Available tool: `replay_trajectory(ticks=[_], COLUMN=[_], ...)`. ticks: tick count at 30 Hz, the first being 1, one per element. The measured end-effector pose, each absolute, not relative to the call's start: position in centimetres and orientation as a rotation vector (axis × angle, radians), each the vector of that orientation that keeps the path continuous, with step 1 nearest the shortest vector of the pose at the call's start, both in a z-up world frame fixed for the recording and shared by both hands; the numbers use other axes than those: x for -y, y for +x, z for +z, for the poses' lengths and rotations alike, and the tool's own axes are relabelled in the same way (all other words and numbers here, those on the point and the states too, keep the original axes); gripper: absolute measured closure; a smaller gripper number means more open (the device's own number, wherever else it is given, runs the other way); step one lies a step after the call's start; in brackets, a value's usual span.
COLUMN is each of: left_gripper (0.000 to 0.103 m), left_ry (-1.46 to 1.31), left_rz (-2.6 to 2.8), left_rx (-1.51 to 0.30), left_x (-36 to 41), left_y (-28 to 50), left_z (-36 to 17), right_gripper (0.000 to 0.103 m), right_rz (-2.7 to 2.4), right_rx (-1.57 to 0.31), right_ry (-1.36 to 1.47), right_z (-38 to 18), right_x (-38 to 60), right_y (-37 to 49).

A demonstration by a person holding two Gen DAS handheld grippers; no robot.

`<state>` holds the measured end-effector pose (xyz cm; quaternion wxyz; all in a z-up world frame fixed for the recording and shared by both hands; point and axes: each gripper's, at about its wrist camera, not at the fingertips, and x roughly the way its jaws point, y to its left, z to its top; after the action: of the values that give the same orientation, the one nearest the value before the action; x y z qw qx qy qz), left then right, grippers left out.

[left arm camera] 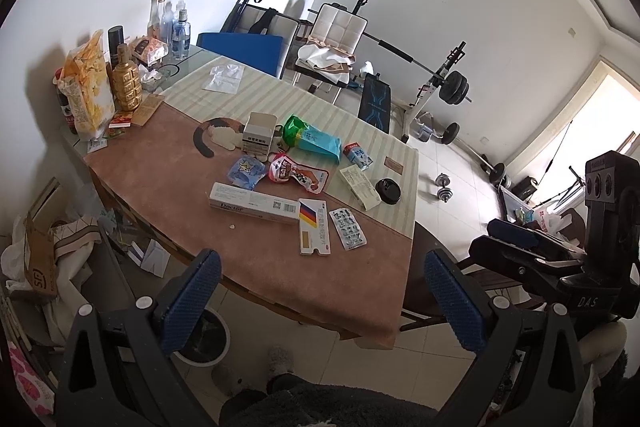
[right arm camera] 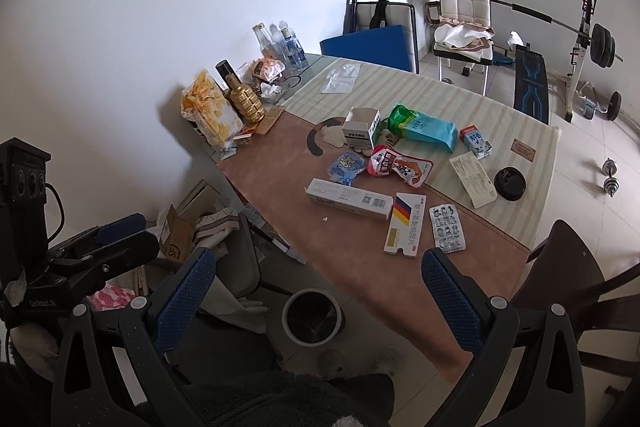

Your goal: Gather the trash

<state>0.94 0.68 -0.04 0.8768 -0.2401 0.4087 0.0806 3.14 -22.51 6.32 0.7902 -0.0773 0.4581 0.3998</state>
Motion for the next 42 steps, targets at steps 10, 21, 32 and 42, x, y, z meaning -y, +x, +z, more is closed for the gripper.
replay_trajectory(ticks=[10, 21, 32, 42], left_gripper=[0.000, 0.000, 0.000, 0.000], left_ry=[-0.491, -0.486, -0.491, -0.488], left_rz=[0.148, 0.151, 0.152, 0.148], left_rx=[-0.852, -0.851, -0.844, -0.847], left_x=[-0.9, -0.7, -1.3, -0.9], left_y=[1.8, 2.4, 2.2, 2.1], left_z=[0.2, 0.2, -0.2, -0.1], right_gripper=[0.000, 0.000, 0.000, 0.000], right_rz=[0.848, 0.848, 0.850, 0.850], right_rx=[-0.986, -0.985, -0.986, -0.986], right_ry=[-0.155, -0.151, -0.146, -0.146], right_z=[6.3, 6.2, 6.2, 6.1], right_x=[22.9, 22.9, 22.3, 22.4], right_y=[3.5, 3.9, 5.1, 5.2])
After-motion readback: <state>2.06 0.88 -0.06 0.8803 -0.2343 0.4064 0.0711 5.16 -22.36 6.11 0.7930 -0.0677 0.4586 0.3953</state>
